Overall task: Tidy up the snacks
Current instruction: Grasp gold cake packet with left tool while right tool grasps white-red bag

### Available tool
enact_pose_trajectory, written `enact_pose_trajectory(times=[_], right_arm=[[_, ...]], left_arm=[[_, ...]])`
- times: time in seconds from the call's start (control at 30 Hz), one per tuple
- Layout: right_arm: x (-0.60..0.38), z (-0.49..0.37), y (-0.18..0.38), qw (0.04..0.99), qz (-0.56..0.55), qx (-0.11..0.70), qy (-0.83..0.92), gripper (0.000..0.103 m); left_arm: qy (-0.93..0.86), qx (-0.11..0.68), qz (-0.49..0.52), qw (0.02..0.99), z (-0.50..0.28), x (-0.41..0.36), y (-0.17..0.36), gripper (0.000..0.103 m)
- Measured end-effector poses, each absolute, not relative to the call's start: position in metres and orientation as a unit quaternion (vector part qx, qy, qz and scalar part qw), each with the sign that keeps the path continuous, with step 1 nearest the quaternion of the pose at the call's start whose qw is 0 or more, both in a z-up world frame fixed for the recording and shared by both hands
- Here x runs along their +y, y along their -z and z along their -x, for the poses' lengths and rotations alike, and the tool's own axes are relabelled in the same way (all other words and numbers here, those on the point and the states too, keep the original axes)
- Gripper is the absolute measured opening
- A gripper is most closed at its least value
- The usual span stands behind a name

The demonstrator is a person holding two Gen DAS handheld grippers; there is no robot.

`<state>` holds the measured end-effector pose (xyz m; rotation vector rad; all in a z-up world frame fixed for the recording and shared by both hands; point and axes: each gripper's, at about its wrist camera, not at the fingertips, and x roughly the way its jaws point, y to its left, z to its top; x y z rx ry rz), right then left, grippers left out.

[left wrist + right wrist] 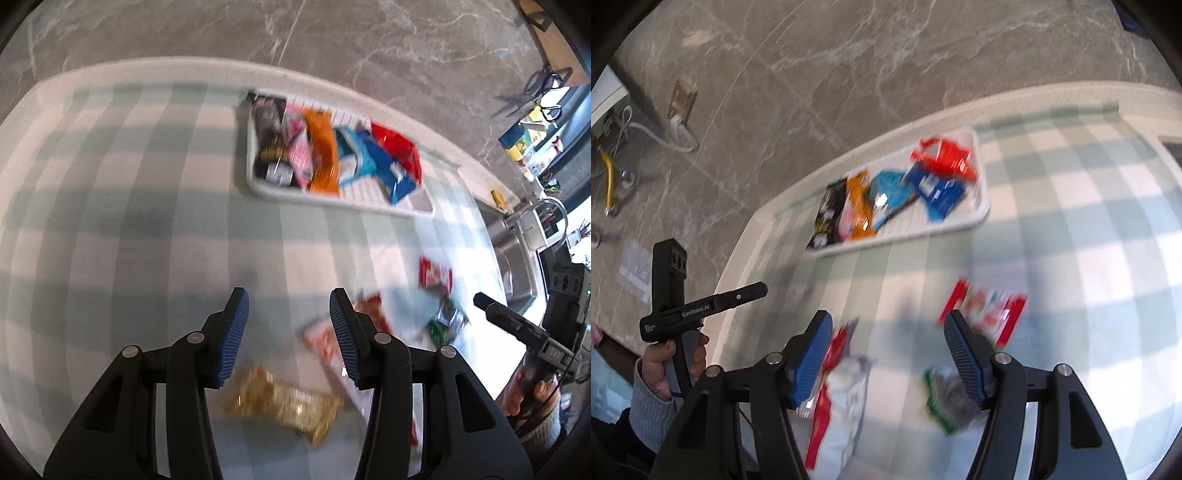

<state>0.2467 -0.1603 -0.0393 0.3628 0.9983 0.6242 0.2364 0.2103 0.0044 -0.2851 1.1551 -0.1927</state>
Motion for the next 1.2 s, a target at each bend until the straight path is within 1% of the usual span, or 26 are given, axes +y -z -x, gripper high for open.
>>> enact_pose_trajectory(times=[0.2,0.5,0.9,1.2], right_arm=[[-0.134,-0.22,0.057,0.795,-0.146,0.495,-0.319,0.067],[-0.105,-0.196,0.073,0.775,-0.102,0.519,-0.345,0.068],[-0.082,-0.181,0.088,0.763,-0.052,0.537,-0.356,0.068],[-0.071,-0.177,0.092,0.763,-0.019,0.543,-0.351,0.068]], left_arm=[[0.074,0.567,0.152,0.806,-0.195,0.213,0.013,0.044],[0.05,0.596,0.183,0.78,-0.157,0.214,0.036,0.044],[0.045,0.603,0.204,0.77,-0.166,0.204,0.052,0.044],[0.043,0.605,0.158,0.779,-0.182,0.192,0.056,0.044]])
